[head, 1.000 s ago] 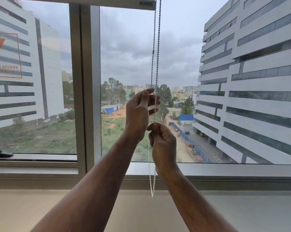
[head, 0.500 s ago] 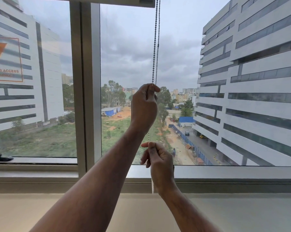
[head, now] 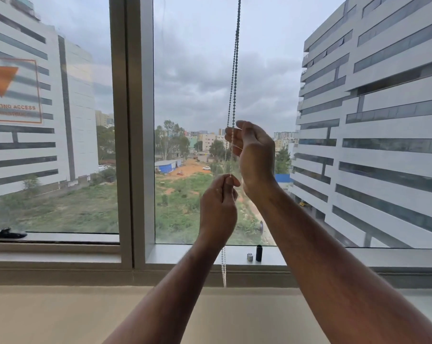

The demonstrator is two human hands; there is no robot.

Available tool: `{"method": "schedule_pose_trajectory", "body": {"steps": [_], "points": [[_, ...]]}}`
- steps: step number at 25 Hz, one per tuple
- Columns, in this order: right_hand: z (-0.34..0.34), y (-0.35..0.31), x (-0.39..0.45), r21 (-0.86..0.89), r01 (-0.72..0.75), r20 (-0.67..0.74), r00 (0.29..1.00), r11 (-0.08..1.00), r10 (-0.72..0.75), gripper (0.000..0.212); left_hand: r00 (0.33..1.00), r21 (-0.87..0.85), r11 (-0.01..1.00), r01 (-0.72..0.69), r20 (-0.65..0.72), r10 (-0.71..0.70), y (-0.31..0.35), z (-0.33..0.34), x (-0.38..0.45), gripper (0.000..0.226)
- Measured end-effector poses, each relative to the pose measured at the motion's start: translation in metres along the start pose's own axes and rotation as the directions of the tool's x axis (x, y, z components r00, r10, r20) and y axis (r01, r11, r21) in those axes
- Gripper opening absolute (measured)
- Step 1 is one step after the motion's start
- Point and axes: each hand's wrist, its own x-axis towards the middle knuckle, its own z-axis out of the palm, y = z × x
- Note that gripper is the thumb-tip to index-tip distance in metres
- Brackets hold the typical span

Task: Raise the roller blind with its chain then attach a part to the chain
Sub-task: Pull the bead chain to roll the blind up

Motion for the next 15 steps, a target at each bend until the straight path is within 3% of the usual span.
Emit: {"method": "schedule_pose_trajectory", "body": {"steps": [5, 10, 15], "points": [[0.021, -0.019, 0.025, 0.088, -0.049, 0.004, 0.999, 0.995, 0.049, 0.023, 0.999, 0.017, 1.000, -0.001, 0.044, 0.000, -0.011, -0.001, -0.021, 0.028], [0.025, -0.012, 0.023, -0.055, 0.022, -0.081, 0.996, 0.998, -0.026, 0.023, 0.998, -0.017, 1.000, 0.011, 0.058, -0.010, -0.015, -0.004, -0.027, 0.028], [0.016, -0.001, 0.004, -0.123, 0.076, -0.060, 0.995, 0.990, -0.084, 0.023, 0.992, 0.020, 0.999, 0.029, 0.125, -0.031, -0.026, -0.009, -0.037, 0.028]]}}
